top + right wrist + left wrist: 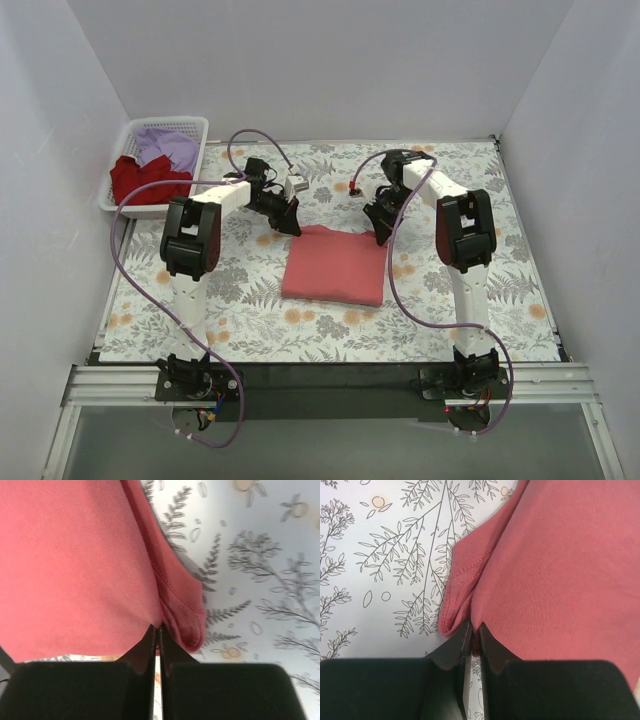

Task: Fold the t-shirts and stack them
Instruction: Fold the tshirt

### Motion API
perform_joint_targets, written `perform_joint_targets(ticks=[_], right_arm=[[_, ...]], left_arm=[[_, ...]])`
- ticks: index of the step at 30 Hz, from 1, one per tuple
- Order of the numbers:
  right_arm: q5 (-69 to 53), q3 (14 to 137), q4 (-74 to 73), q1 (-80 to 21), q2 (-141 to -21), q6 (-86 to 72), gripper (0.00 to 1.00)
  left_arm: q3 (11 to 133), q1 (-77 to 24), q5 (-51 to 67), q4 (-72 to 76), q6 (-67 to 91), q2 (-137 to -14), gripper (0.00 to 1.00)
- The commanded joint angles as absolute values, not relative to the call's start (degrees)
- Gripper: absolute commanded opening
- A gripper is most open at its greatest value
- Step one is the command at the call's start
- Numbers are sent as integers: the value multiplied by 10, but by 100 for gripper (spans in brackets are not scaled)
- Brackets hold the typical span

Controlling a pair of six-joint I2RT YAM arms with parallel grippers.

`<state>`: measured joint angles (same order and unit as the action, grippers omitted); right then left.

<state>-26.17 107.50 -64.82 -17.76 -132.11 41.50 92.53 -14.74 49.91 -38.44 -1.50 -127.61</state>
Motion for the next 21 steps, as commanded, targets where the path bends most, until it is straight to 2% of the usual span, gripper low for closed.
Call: perform_joint_targets(ticks=[1,4,5,6,8,9,10,11,12,14,15,19,21], right_arm=[[-173,1106,-568,-171,-1321,430,1],[-159,1148,-567,-171,-1325,411,4],[-150,1157,-565,-169,-1322,400,14],[-150,1167,-565,-167,-1318,392,21],[-164,1188,-564,-163,-1296,375,44],[-173,1193,-564,-159,-1284,355,47],[-193,1194,-565,-159,-1257,343,52],[-210,1185,-564,-156,-1240,314,65],[-229,1173,-563,-155,-1223,300,78],[-305,1141,-559,-155,-1169,266,80],[-339,1094,-555,-156,-1151,227,93],[-535,932,-493,-160,-1071,122,96],[-574,850,-469,-171,-1054,85,97]], left_arm=[[948,-149,485,-378,48,-1239,0],[968,-146,477,-360,75,-1250,0],[969,-144,477,-353,108,-1249,3],[972,-142,474,-345,123,-1246,16],[972,-133,463,-310,195,-1224,24],[967,-127,471,-297,224,-1213,54],[962,-115,493,-273,248,-1186,71],[943,-113,501,-263,303,-1171,81],[933,-113,509,-256,324,-1158,82],[882,-113,556,-232,376,-1109,84],[861,-114,576,-215,449,-1091,84],[739,-155,614,-117,622,-1033,86],[671,-176,625,-81,686,-1008,87]])
